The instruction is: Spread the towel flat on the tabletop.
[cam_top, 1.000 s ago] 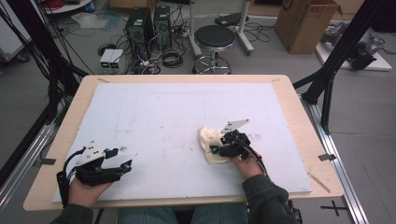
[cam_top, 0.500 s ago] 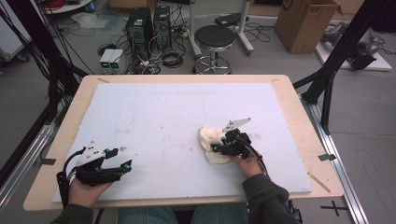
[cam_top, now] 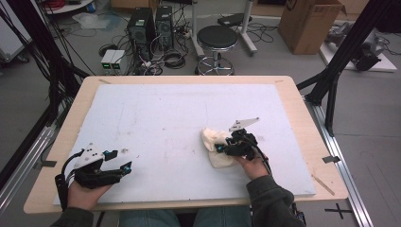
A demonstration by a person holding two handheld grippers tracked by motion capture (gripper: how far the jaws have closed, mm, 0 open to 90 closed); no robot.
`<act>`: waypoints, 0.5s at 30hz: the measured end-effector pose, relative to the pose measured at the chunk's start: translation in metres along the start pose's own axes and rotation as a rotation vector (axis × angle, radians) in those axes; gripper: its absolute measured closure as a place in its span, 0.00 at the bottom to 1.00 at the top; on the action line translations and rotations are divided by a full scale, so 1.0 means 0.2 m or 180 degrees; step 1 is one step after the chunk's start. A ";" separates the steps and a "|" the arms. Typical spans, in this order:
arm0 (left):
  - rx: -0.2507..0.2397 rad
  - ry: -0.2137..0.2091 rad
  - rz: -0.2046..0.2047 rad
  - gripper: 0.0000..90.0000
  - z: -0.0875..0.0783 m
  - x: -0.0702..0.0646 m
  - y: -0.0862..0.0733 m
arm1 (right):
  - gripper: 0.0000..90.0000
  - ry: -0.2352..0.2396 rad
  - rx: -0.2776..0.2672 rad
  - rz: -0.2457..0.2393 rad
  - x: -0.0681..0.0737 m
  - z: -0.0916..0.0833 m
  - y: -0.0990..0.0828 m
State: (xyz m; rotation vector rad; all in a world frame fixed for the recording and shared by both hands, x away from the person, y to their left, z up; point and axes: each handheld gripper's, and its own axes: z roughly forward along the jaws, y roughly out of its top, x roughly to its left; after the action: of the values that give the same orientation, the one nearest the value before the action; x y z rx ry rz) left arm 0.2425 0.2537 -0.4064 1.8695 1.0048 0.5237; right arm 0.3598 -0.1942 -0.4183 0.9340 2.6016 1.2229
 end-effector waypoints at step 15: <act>-0.0019 0.0018 -0.0011 0.34 -0.01 0.00 0.00 | 0.79 0.0059 -0.0205 -0.0104 0.08 -0.10 0.14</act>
State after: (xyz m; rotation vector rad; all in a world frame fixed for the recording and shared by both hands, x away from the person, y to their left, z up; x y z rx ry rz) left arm 0.2419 0.2550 -0.4058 1.8616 1.0089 0.5298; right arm 0.3533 -0.1844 -0.3811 0.8693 2.5642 1.3047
